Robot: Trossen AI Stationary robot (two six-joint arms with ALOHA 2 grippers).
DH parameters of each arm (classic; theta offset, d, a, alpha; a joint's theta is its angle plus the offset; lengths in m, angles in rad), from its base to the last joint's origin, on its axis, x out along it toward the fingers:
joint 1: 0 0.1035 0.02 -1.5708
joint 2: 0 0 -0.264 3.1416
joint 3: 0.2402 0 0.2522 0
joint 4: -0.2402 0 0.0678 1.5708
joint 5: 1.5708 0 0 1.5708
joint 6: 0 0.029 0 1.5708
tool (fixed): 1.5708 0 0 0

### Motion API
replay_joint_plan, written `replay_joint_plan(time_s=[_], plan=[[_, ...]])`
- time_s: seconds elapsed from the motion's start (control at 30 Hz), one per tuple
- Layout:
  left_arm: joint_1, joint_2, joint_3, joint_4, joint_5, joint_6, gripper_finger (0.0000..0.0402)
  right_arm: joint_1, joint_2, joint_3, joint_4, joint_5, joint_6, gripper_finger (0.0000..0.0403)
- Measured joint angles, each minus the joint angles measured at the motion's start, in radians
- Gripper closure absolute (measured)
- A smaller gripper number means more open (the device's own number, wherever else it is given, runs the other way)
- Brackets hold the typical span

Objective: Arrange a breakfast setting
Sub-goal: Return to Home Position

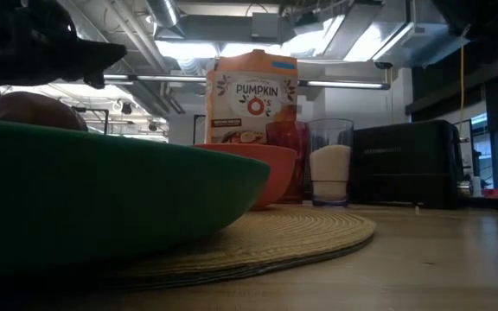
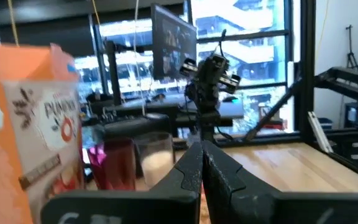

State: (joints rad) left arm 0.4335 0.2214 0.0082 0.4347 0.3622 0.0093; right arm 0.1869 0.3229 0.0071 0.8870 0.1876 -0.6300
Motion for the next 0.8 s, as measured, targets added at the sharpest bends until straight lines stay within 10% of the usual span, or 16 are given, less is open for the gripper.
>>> replay_joint_plan(time_s=[0.2, 0.8], plan=[[0.000, 0.000, 0.000, -0.143, 0.017, -0.003, 0.0401, 0.002, -0.177, 0.000, -0.387, 0.273, 0.016, 0.0403], [0.000, -0.015, 0.000, -0.202, 0.029, -0.034, 0.0402, 0.002, -0.320, 0.000, -0.792, 0.292, 0.229, 0.0403]])
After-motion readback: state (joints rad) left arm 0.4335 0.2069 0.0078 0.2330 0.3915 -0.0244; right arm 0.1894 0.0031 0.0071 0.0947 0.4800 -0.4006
